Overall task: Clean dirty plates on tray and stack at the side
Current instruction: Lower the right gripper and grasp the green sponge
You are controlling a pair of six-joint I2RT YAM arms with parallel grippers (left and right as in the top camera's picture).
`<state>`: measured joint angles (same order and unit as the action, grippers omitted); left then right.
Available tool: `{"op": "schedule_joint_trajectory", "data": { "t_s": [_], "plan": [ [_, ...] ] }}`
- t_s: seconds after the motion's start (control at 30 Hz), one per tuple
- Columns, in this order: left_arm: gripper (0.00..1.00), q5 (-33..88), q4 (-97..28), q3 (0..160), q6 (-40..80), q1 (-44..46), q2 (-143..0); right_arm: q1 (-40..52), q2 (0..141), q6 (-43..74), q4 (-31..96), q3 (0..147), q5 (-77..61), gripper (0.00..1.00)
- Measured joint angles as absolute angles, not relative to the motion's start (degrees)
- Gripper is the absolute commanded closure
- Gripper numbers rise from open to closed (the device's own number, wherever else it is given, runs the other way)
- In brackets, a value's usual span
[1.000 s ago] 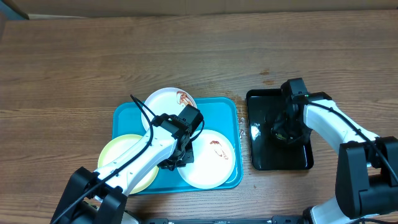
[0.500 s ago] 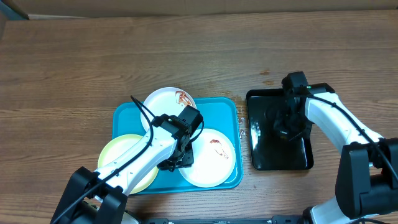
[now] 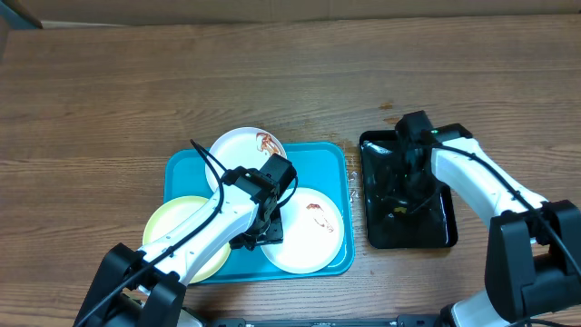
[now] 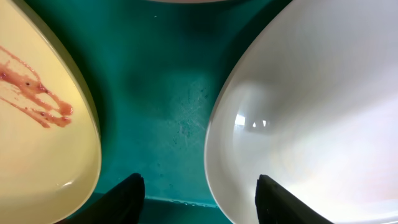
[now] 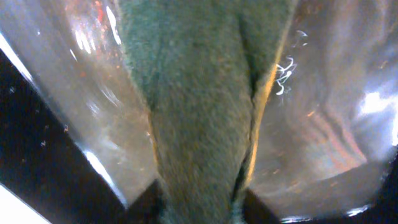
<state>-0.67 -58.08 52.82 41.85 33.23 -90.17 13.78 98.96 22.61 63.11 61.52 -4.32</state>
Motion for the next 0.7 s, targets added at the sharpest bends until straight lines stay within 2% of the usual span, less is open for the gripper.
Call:
{"op": "schedule_joint_trajectory", "data": {
  "t_s": [0.13, 0.2, 0.27, 0.4, 0.57, 0.67, 0.7],
  "plan": [
    [0.36, -0.7, -58.1, 52.8, 41.8, 33.2, -90.2, 13.5, 99.0, 22.5, 69.6, 64.1, -4.6, 0.38],
    [0.36, -0.7, -58.1, 52.8, 41.8, 33.2, -90.2, 12.6, 99.0, 22.2, 71.4, 67.8, -4.6, 0.23],
    [0.36, -0.7, -58.1, 52.8, 41.8, 33.2, -90.2, 11.7, 99.0, 21.5, 71.4, 71.6, -4.5, 0.17],
    [0.35, -0.6, -58.1, 52.8, 41.8, 33.2, -90.2, 10.5, 99.0, 20.9, 68.2, 74.0, -3.6, 0.16],
    [0.36, 0.2, -58.1, 52.8, 41.8, 33.2, -90.2, 10.2, 99.0, 20.9, 61.6, 69.6, -2.6, 0.2],
    [0.36, 0.5, -58.1, 52.7, 41.8, 33.2, -90.2, 10.2, 99.0, 20.9, 54.8, 64.7, -2.5, 0.3],
    [0.35, 0.6, -58.1, 52.7, 41.8, 33.2, -90.2, 10.2, 99.0, 21.0, 51.7, 62.8, -2.5, 0.38]
  ]
}}
